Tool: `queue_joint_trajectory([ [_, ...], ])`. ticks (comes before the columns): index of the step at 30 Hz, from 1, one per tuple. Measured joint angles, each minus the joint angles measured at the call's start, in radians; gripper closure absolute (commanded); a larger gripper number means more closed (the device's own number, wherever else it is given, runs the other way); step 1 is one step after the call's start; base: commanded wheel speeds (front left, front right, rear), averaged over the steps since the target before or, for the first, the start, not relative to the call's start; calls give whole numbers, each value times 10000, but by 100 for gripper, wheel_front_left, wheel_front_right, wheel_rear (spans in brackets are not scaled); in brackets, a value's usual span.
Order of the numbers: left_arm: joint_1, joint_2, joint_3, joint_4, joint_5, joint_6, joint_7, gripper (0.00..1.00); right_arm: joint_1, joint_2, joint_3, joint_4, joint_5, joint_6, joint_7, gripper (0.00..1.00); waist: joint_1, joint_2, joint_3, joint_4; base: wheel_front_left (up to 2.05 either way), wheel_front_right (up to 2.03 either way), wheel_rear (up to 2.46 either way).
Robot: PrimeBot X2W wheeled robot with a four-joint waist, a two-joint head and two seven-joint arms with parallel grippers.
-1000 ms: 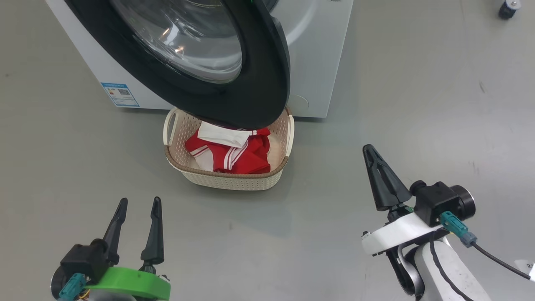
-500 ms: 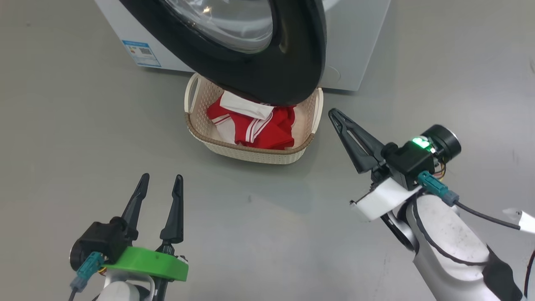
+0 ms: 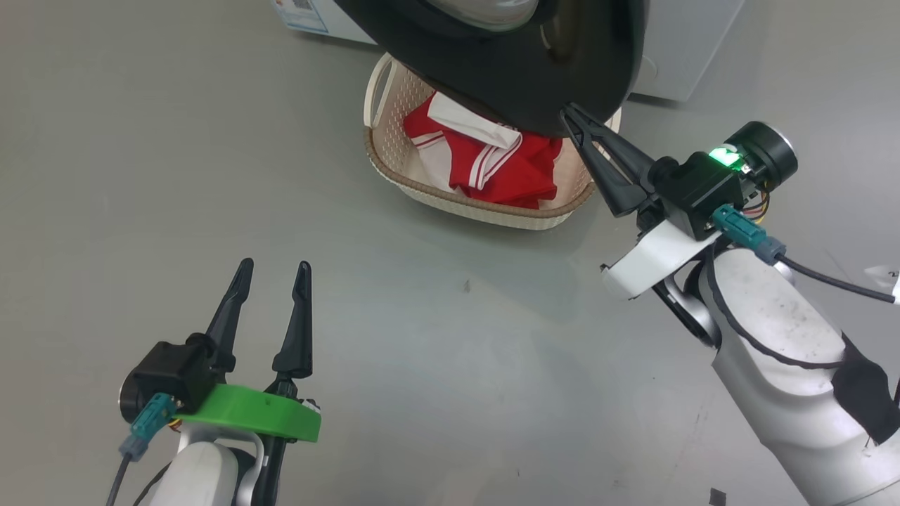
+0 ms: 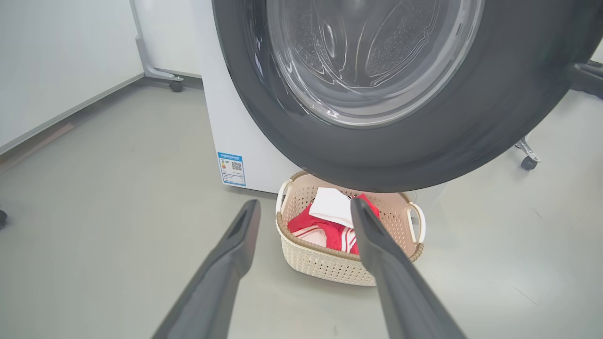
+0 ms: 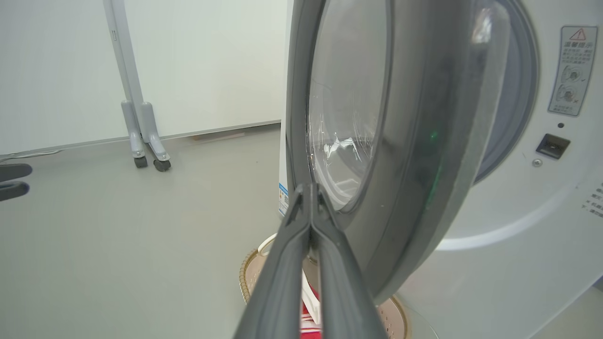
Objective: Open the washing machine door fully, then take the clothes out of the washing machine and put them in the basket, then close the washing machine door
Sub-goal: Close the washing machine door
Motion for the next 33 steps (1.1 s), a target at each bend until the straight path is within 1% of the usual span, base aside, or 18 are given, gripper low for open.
queue_joint_trajectory([
  [3, -106, -12, -12, 50, 0, 0, 0, 0, -300, -90, -44, 221, 167, 0, -2, 100, 0, 0, 233, 194, 0, 0, 0],
  [9, -319, -46, -27, 100, -40, 2, 0, 0, -842, -314, -479, 570, 552, 0, -8, 100, 0, 0, 620, 517, 0, 0, 0],
  [13, -349, -50, -138, 96, -284, 13, 0, 0, -1233, -372, -704, 709, 644, 79, -31, 100, 0, 0, 843, 638, 0, 0, 0],
  [17, -399, -56, -196, 77, -372, 59, 0, 0, -1570, -493, -878, 759, 656, 86, -48, 100, 0, 0, 1006, 677, 0, 0, 0],
  [24, -710, -79, -560, 6, -723, 104, 0, 0, -2461, -976, -1120, 947, 834, 86, -44, 100, 0, 0, 1425, 680, 0, 0, 0],
  [33, -1130, -100, -1064, -174, -1076, 174, -2, 0, -3851, -1603, -1306, 1122, 836, 88, 211, 100, 1, 0, 2065, 750, 0, 0, 0],
])
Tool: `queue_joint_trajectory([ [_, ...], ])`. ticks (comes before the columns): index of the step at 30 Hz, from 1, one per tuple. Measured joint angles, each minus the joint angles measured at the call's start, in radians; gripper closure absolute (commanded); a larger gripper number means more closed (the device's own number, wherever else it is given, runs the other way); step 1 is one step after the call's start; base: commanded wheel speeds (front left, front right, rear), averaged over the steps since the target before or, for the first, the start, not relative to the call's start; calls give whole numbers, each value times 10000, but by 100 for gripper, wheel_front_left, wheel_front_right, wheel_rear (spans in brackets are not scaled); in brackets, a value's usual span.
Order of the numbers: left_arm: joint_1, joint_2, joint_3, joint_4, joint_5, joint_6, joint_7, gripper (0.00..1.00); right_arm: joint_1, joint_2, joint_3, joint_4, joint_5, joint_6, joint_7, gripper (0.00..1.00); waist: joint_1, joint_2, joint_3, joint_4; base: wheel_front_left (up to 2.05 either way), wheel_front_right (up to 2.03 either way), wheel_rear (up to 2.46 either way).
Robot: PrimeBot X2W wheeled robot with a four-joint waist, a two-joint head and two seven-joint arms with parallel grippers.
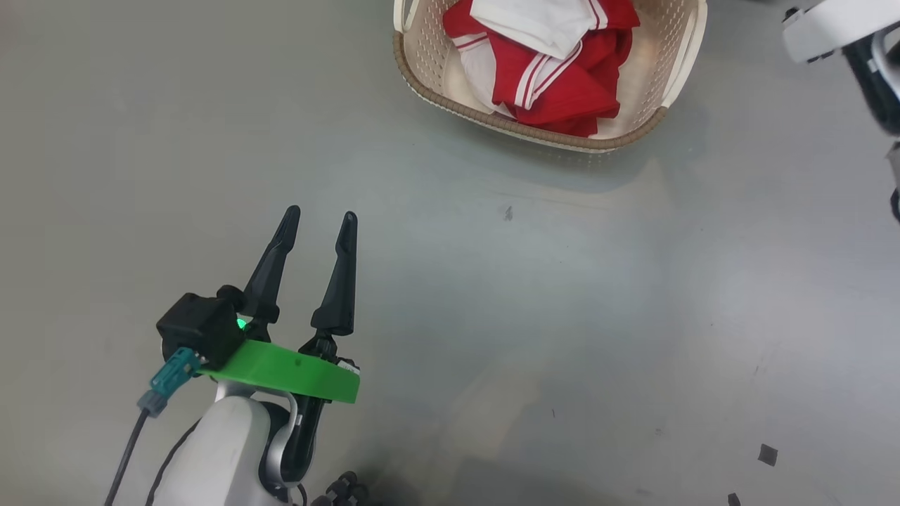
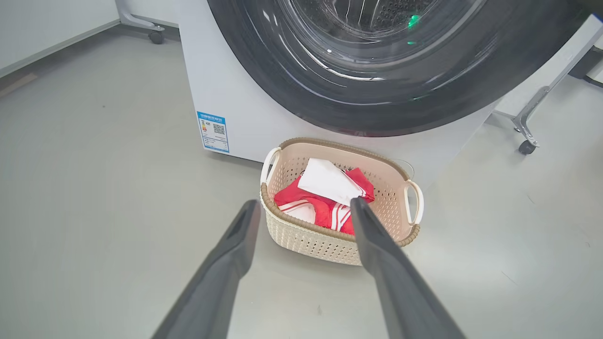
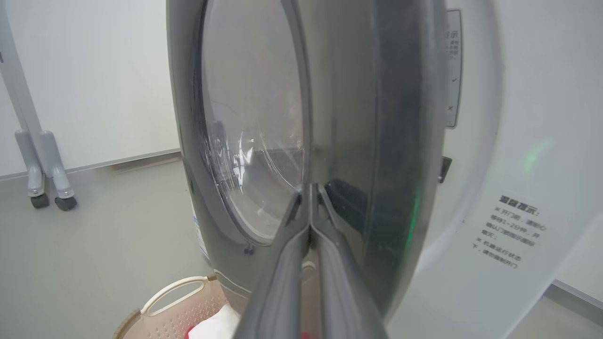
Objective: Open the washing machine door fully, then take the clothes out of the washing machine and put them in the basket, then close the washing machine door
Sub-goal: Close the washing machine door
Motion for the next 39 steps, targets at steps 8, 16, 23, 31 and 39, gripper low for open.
queue_joint_trajectory([
  [8, -227, -23, -171, -52, -360, 104, 2, 0, -1114, -449, -240, 305, 12, 0, 155, 100, 0, 0, 500, 235, 0, 0, 0],
  [16, -435, -36, -336, -115, -441, 267, 0, 0, -2133, -525, -654, 880, 146, 0, 334, 100, 0, 0, 924, 449, 0, 0, 0],
  [23, -638, -63, -447, -130, -527, 305, 0, 0, -2599, -621, -792, 1298, 100, -31, 318, 100, 0, 0, 1076, 601, 0, 0, 0],
  [31, -650, -67, -464, -109, -527, 366, 0, 0, -2823, -539, -740, 1664, 79, -17, 297, 100, 0, 0, 1135, 631, 0, 0, 0],
  [39, -843, -73, -407, 35, -527, 368, 0, 0, -2663, -364, -702, 2406, 117, -33, -263, 100, 0, 0, 906, 554, 0, 0, 0],
])
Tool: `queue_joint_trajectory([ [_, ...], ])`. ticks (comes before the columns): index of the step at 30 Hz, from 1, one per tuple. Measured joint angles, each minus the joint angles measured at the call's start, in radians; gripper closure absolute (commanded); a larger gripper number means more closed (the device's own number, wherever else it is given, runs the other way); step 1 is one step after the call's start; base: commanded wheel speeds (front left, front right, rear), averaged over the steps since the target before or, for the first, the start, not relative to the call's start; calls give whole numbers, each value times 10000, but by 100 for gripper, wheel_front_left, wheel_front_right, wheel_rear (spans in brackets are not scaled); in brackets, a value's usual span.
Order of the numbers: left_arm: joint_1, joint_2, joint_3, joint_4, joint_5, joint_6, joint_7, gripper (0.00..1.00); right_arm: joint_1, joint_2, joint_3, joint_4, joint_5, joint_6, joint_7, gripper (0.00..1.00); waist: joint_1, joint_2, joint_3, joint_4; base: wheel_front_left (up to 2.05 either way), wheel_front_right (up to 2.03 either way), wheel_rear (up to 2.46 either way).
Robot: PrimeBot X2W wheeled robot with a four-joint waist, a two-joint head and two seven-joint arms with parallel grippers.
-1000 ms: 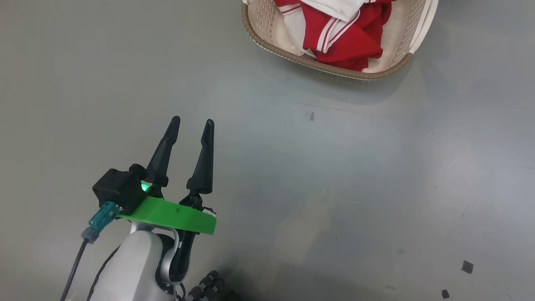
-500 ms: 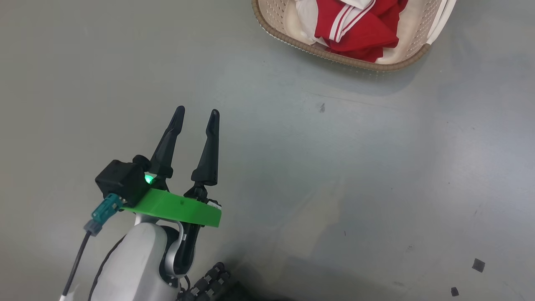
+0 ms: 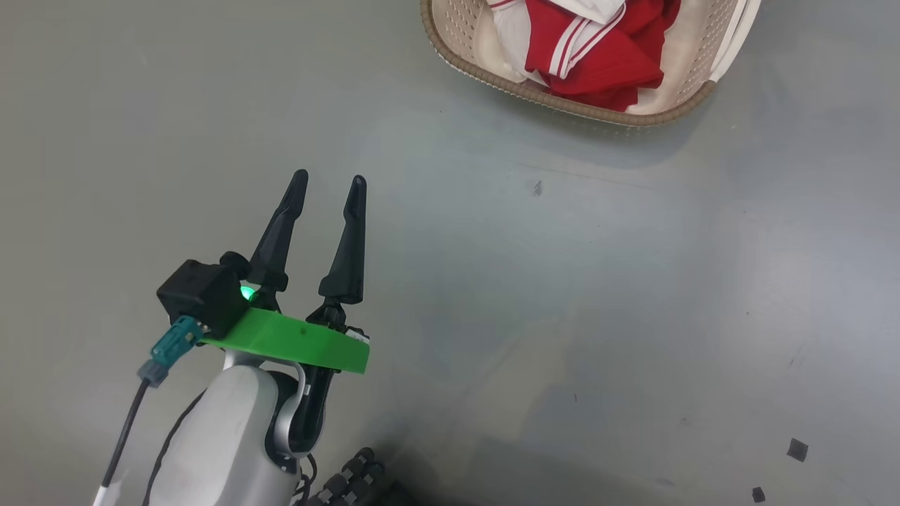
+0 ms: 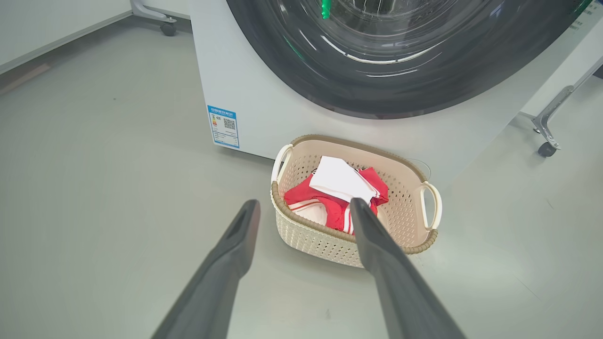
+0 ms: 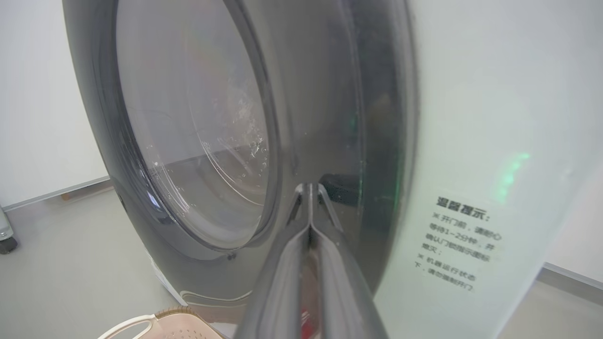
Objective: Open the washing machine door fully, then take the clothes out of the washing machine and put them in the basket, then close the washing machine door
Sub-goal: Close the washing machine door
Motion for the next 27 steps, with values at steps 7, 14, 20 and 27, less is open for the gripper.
queue_joint_trajectory([
  [7, -47, -4, 169, 343, 257, -13, 0, 0, 1259, 631, 35, 650, 387, -79, -305, 100, 0, 0, -620, -170, 0, 0, 0],
  [14, -43, -2, 355, 639, 815, -105, 0, 0, 2307, 1016, 96, 788, 648, -67, -372, 100, 0, 0, -1461, -532, 0, 0, 0],
  [20, 38, 0, 999, 897, 1321, -117, 0, 0, 3371, 1108, 2, 771, 723, -67, -405, 100, 0, 0, -2209, -1008, 0, 0, 0],
  [27, 546, 48, 1599, 945, 1534, -207, 0, 0, 4571, 1595, -376, 73, 922, -67, -405, 100, -1, 0, -3105, -1713, 0, 0, 0],
])
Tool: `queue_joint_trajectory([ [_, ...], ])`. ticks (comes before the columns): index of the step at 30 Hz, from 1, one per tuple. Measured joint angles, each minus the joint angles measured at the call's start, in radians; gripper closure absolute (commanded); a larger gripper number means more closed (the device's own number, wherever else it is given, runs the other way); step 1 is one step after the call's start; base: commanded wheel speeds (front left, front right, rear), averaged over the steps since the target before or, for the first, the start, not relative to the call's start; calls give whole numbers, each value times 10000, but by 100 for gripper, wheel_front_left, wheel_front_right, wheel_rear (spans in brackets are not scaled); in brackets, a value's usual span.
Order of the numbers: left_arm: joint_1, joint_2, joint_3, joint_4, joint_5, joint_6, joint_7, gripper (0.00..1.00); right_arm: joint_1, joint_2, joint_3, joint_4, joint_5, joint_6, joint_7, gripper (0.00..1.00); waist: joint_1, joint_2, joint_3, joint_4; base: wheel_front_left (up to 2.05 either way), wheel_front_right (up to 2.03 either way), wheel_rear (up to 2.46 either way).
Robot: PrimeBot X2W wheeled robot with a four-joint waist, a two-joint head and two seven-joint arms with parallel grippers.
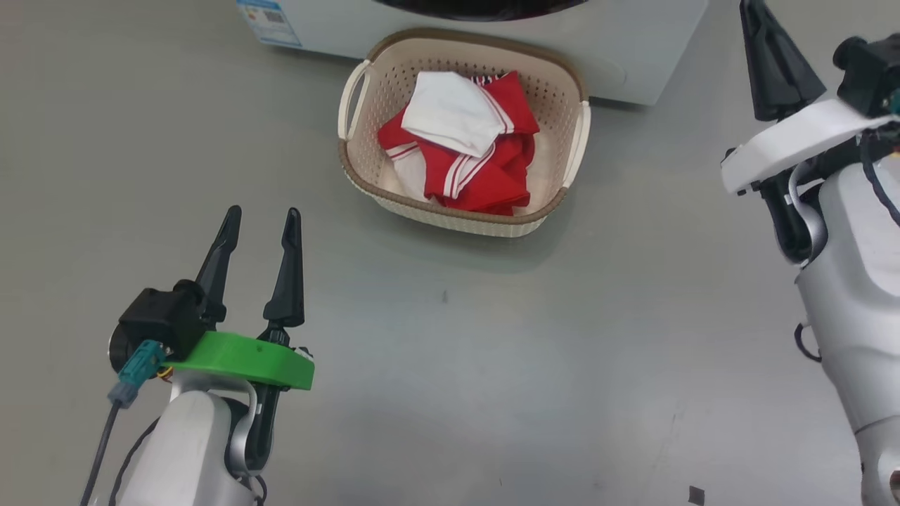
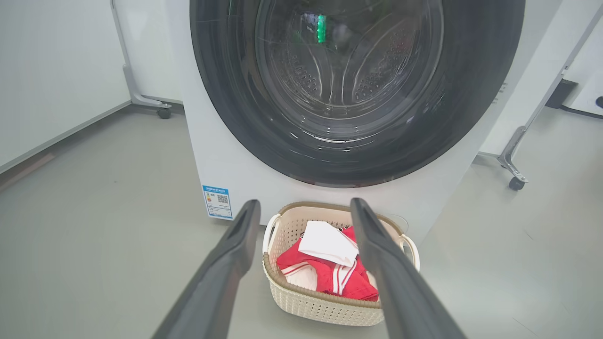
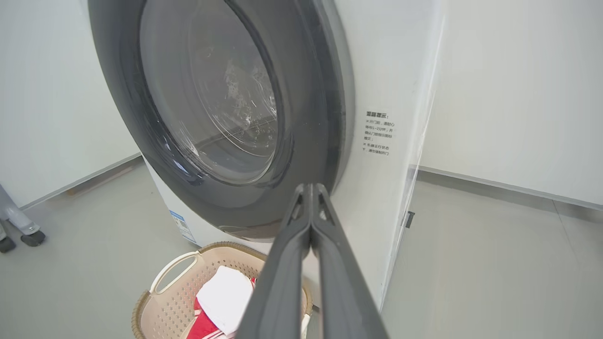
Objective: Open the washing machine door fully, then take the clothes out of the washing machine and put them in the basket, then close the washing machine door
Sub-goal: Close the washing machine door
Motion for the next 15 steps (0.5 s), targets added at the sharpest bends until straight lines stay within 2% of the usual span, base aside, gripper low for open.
queue_joint_trajectory([
  [3, 264, 56, 211, 19, 73, -73, 0, 0, 699, 318, -332, -198, 395, 0, 0, 100, 0, 0, -412, -308, 0, 0, 0],
  [15, 1679, 146, 792, 213, 261, -119, 0, 0, 2889, 623, -698, -917, 295, -15, 0, 100, 0, 0, -2000, -1369, 0, 0, 0],
])
